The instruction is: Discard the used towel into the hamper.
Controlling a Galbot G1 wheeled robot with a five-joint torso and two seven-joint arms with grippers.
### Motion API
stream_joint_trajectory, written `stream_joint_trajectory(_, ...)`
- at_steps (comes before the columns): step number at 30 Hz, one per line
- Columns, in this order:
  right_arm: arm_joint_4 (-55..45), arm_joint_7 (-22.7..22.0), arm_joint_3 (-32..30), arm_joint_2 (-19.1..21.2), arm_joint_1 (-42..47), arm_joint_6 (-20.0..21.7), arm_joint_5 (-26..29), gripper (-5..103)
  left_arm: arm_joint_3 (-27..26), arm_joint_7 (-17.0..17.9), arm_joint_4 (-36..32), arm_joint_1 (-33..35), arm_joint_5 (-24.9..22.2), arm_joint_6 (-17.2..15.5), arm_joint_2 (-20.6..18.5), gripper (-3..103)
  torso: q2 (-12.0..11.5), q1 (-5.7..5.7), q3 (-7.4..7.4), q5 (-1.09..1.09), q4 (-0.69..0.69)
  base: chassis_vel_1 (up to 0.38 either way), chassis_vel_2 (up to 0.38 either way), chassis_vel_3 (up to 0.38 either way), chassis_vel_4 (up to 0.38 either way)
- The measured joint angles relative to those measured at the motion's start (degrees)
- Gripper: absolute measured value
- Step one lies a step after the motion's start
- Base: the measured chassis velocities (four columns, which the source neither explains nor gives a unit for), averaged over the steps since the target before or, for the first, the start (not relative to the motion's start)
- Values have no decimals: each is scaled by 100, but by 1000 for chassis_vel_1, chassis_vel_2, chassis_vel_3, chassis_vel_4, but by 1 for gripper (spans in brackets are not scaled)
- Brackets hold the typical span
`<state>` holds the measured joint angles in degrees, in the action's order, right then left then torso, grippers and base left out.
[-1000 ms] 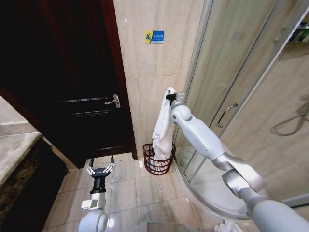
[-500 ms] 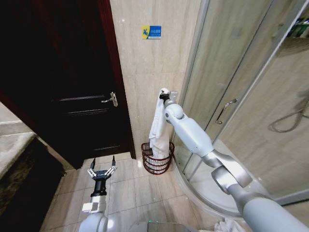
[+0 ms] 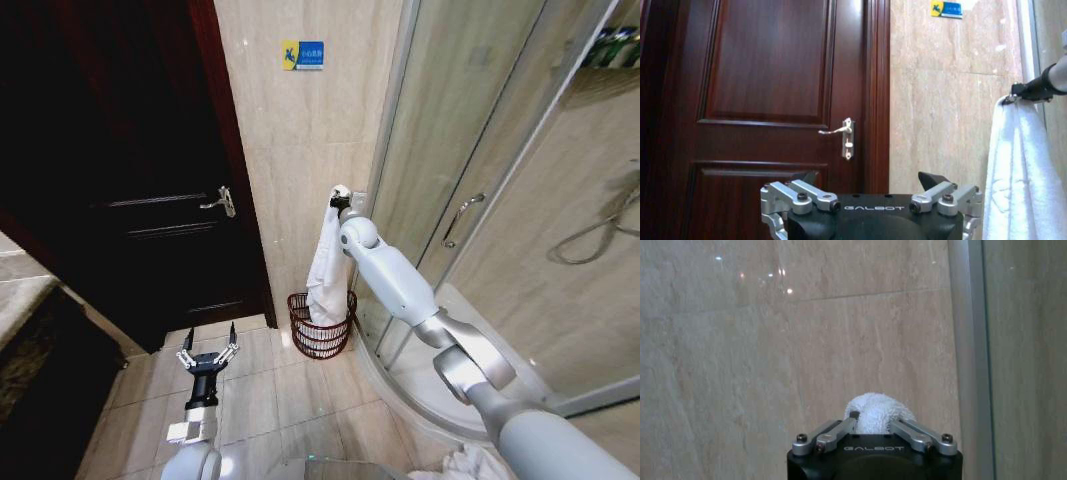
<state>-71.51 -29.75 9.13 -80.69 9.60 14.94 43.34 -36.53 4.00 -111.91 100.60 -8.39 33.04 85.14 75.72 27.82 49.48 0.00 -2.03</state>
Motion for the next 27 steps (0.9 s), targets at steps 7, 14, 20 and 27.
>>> stream_joint_trajectory(7,8,-9,9,39,-9,-2,10,4,-19,-13,-16,34,25,2,15,100,-229,-107,-122,0,1,0,0,0,0)
stream_joint_trajectory(14,16,1,-41,155,6,-5,14,4,-9,-45,-7,36,51,0,36,100,-475,-220,-254,0,0,0,0,0,0)
stream_joint_trajectory(20,-38,10,-112,349,108,-5,9,4,-38,-46,-8,37,38,-1,20,100,-647,-297,-349,1,2,0,0,0,0)
stream_joint_trajectory(27,-246,-38,-20,441,143,-4,38,4,22,-45,76,16,13,23,29,100,-873,-399,-472,0,1,0,0,0,0)
